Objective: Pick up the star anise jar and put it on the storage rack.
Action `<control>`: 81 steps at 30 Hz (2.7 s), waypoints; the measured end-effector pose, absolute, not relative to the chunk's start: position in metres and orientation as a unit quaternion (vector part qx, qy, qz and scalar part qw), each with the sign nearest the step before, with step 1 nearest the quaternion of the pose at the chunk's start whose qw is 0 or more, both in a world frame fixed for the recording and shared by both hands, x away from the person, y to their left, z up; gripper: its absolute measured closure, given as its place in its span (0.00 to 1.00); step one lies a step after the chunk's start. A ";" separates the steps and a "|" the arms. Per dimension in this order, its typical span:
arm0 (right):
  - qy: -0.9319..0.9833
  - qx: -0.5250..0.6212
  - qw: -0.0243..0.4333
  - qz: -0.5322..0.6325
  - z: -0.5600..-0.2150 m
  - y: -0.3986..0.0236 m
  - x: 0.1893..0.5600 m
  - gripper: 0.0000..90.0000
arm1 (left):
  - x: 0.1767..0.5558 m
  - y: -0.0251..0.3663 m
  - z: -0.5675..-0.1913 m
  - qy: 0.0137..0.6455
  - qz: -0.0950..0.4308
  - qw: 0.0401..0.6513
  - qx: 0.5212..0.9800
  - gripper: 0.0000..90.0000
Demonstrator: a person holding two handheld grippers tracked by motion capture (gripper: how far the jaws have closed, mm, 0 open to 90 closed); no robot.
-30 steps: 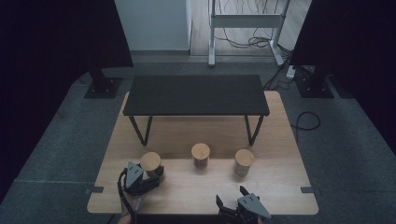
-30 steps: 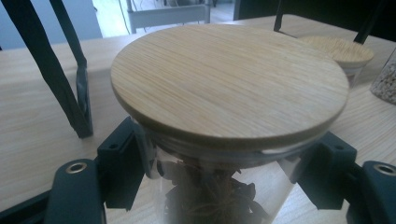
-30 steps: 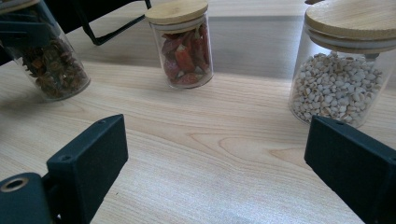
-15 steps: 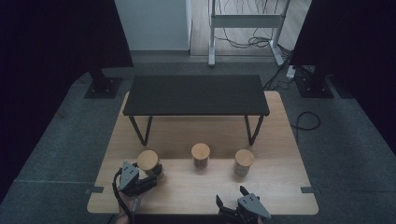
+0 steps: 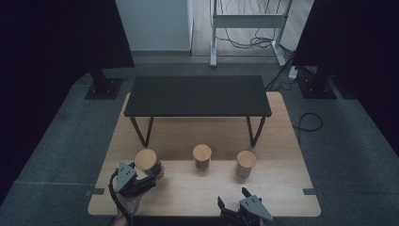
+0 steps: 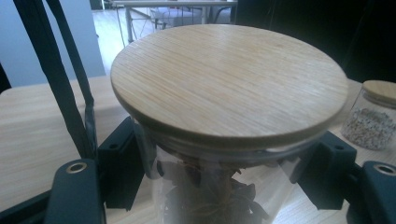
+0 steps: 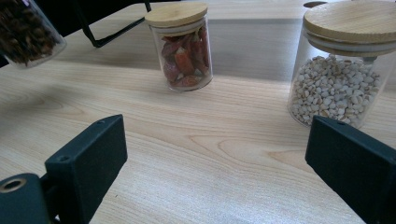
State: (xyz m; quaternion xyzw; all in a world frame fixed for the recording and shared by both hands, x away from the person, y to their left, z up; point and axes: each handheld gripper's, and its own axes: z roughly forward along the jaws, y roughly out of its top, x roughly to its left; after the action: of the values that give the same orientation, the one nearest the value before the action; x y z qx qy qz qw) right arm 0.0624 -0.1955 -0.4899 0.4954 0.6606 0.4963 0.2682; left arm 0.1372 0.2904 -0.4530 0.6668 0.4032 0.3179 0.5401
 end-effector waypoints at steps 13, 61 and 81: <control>0.658 0.499 0.270 0.495 -0.490 -0.195 0.062 0.05 | 0.135 0.294 -0.438 0.399 0.329 0.552 0.654 0.30; 0.651 0.507 0.261 0.502 -0.490 -0.202 0.063 0.05 | 0.173 0.281 -0.384 0.371 0.347 0.588 0.629 0.30; 0.647 0.512 0.257 0.503 -0.491 -0.205 0.063 0.06 | 0.204 0.279 -0.361 0.360 0.354 0.601 0.620 0.30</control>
State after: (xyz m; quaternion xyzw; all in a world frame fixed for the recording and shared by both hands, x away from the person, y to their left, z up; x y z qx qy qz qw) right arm 0.0629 -0.2046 -0.4906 0.5121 0.6474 0.5027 0.2566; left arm 0.2039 0.2786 -0.3610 0.6198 0.3598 0.3536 0.6011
